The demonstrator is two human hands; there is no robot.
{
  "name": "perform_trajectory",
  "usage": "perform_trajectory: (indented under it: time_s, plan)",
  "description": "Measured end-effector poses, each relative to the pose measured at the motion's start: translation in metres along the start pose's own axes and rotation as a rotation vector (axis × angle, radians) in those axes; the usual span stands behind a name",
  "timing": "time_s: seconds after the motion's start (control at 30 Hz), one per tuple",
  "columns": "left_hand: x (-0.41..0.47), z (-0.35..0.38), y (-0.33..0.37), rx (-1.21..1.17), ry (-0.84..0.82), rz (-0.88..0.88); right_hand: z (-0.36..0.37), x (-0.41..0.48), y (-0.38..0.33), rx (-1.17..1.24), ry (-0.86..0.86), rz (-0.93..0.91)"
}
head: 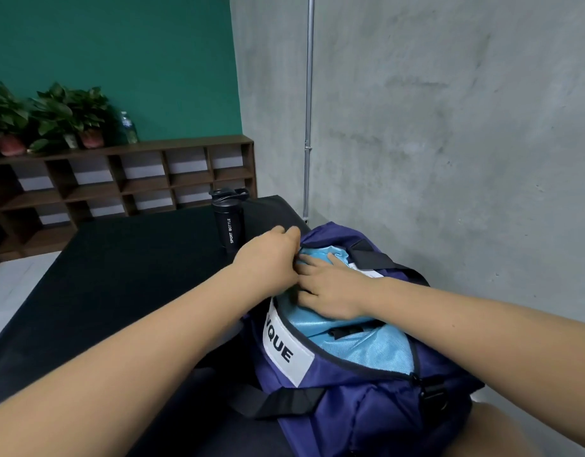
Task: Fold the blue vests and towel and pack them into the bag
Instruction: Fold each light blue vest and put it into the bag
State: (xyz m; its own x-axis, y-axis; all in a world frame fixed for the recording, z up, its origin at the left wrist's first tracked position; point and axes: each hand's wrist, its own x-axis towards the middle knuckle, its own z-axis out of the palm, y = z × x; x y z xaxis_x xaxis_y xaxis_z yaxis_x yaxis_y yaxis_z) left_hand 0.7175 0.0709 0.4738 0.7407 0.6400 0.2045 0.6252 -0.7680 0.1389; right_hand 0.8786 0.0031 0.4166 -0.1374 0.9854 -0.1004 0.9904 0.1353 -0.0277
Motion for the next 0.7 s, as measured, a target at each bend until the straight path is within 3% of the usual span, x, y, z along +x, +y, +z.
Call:
perform_trajectory:
  time_s: [0.2, 0.33, 0.5, 0.7]
  plan:
    - [0.054, 0.003, 0.005, 0.246, -0.072, -0.068, 0.006, -0.002, 0.003, 0.009, 0.025, -0.019]
    - [0.075, 0.006, 0.006, 0.422, -0.021, -0.038, 0.008, -0.005, 0.002, -0.016, 0.033, -0.009]
    - [0.1, 0.022, 0.019, 0.554, 0.132, 0.273, 0.008, -0.007, -0.001, -0.035, 0.055, -0.004]
    - [0.107, 0.026, 0.023, 0.576, 0.179, 0.55, 0.011, -0.006, -0.001, -0.073, 0.051, 0.018]
